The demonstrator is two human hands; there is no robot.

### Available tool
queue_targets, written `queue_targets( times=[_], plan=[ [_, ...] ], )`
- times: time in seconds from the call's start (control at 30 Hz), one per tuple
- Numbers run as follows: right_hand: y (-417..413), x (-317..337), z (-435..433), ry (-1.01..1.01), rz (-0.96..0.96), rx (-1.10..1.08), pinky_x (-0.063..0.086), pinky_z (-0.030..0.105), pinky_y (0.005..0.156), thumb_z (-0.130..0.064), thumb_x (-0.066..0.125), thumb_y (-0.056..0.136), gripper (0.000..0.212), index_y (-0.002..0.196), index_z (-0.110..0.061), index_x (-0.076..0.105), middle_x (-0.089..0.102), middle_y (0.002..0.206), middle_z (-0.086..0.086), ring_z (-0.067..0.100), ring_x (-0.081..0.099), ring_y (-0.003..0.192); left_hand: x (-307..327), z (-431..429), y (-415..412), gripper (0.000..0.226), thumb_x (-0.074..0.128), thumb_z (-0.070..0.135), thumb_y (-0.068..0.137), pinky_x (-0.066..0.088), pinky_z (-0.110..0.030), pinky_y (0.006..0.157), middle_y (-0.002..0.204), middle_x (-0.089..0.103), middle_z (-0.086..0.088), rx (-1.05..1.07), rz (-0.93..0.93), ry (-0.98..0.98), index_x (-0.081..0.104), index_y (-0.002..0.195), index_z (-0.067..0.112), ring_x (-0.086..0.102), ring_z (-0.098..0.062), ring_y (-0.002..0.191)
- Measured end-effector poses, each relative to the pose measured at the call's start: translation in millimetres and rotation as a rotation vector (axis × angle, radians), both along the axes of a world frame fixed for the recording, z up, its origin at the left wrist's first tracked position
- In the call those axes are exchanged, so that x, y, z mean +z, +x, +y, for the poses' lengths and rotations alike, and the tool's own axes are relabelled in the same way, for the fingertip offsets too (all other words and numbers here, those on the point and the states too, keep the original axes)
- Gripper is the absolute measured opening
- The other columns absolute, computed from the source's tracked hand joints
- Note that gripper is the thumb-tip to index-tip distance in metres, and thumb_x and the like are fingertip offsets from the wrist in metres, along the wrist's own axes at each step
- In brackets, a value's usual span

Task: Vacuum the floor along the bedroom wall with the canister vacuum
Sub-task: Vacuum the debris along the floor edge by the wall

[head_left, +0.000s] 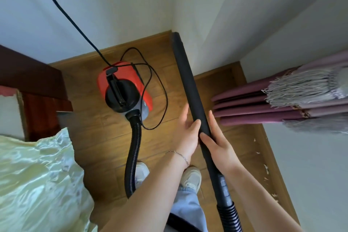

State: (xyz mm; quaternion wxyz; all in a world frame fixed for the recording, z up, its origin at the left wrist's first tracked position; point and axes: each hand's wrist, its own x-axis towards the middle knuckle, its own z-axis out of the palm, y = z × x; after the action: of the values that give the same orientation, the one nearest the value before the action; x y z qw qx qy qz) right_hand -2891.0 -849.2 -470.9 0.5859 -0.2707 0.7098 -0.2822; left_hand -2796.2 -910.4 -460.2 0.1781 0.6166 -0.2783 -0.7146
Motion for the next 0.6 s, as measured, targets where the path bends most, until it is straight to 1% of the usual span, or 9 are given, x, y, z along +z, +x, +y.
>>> queue_targets(
  times=[0.07, 0.13, 0.17, 0.23, 0.27, 0.33, 0.4, 0.5, 0.6],
  plan=[
    [0.5, 7.7, -15.0, -0.048, -0.047, -0.026, 0.047, 0.011, 0.084, -0.019, 0.052, 0.096, 0.058, 0.135, -0.055, 0.027, 0.049, 0.122, -0.036, -0.021, 0.054, 0.093, 10.2, -12.8, 2.0, 0.056, 0.045, 0.011, 0.097, 0.053, -0.030, 0.087, 0.113, 0.063, 0.004, 0.044, 0.038, -0.058, 0.028, 0.141, 0.042, 0.061, -0.007, 0.101],
    [3.0, 13.9, -32.6, -0.079, -0.075, -0.019, 0.050, 0.022, 0.085, -0.020, 0.051, 0.097, 0.052, 0.132, -0.053, 0.033, 0.056, 0.120, -0.025, -0.007, 0.060, 0.093, 16.6, -27.9, 5.1, 0.058, 0.046, 0.008, 0.096, 0.048, -0.038, 0.098, 0.130, 0.056, 0.001, 0.064, 0.051, -0.115, 0.028, 0.143, 0.038, 0.056, -0.011, 0.114],
    [5.0, 16.3, -41.7, -0.083, -0.082, 0.000, 0.051, 0.024, 0.080, -0.020, 0.050, 0.097, 0.051, 0.133, -0.053, 0.033, 0.059, 0.115, -0.019, 0.000, 0.062, 0.087, 17.5, -34.8, 7.7, 0.059, 0.047, 0.008, 0.095, 0.046, -0.041, 0.101, 0.130, 0.056, 0.001, 0.069, 0.033, -0.138, 0.029, 0.142, 0.039, 0.056, -0.011, 0.115],
    [9.9, 19.9, -58.3, -0.071, -0.091, 0.069, 0.053, 0.028, 0.065, -0.020, 0.049, 0.098, 0.052, 0.135, -0.051, 0.031, 0.062, 0.104, -0.004, 0.013, 0.060, 0.073, 16.7, -46.1, 15.7, 0.061, 0.049, 0.009, 0.094, 0.047, -0.046, 0.099, 0.115, 0.065, 0.001, 0.096, -0.013, -0.163, 0.029, 0.142, 0.040, 0.060, -0.013, 0.108],
    [12.1, 18.9, -65.7, -0.060, -0.083, 0.111, 0.052, 0.027, 0.061, -0.020, 0.049, 0.098, 0.053, 0.137, -0.051, 0.030, 0.062, 0.101, 0.000, 0.016, 0.058, 0.070, 13.4, -50.7, 21.3, 0.063, 0.051, 0.010, 0.093, 0.048, -0.048, 0.097, 0.108, 0.067, -0.001, 0.108, -0.031, -0.159, 0.028, 0.142, 0.041, 0.062, -0.015, 0.105],
    [15.3, 13.5, -76.2, -0.048, -0.045, 0.183, 0.052, 0.027, 0.059, -0.020, 0.049, 0.097, 0.053, 0.134, -0.054, 0.030, 0.062, 0.099, -0.005, 0.016, 0.057, 0.069, 4.8, -58.2, 34.4, 0.066, 0.054, 0.016, 0.089, 0.049, -0.051, 0.095, 0.104, 0.069, -0.005, 0.086, -0.064, -0.141, 0.026, 0.142, 0.044, 0.064, -0.020, 0.101],
    [18.6, 4.1, -82.5, -0.033, -0.008, 0.207, 0.052, 0.026, 0.062, -0.021, 0.052, 0.096, 0.053, 0.130, -0.057, 0.031, 0.060, 0.102, -0.013, 0.014, 0.058, 0.071, -6.0, -67.1, 50.2, 0.067, 0.055, 0.022, 0.087, 0.048, -0.050, 0.097, 0.105, 0.068, 0.000, 0.036, -0.106, -0.125, 0.025, 0.143, 0.042, 0.063, -0.024, 0.105],
    [29.2, -15.2, -87.9, 0.000, 0.038, 0.217, 0.053, 0.026, 0.070, -0.023, 0.055, 0.094, 0.047, 0.124, -0.055, 0.040, 0.059, 0.102, -0.021, 0.012, 0.061, 0.077, -19.4, -86.5, 80.7, 0.057, 0.052, 0.024, 0.093, 0.047, -0.038, 0.099, 0.114, 0.062, 0.005, -0.013, -0.185, -0.124, 0.029, 0.145, 0.028, 0.059, -0.015, 0.108],
    [47.8, -34.5, -96.6, 0.032, 0.117, 0.208, 0.051, 0.026, 0.072, -0.025, 0.057, 0.093, 0.028, 0.114, -0.041, 0.048, 0.060, 0.093, -0.015, 0.010, 0.061, 0.077, -33.0, -111.1, 123.2, 0.039, 0.048, 0.023, 0.094, 0.041, -0.023, 0.088, 0.119, 0.060, 0.005, -0.138, -0.359, -0.199, 0.048, 0.133, 0.021, 0.055, -0.008, 0.100]
  ],
)
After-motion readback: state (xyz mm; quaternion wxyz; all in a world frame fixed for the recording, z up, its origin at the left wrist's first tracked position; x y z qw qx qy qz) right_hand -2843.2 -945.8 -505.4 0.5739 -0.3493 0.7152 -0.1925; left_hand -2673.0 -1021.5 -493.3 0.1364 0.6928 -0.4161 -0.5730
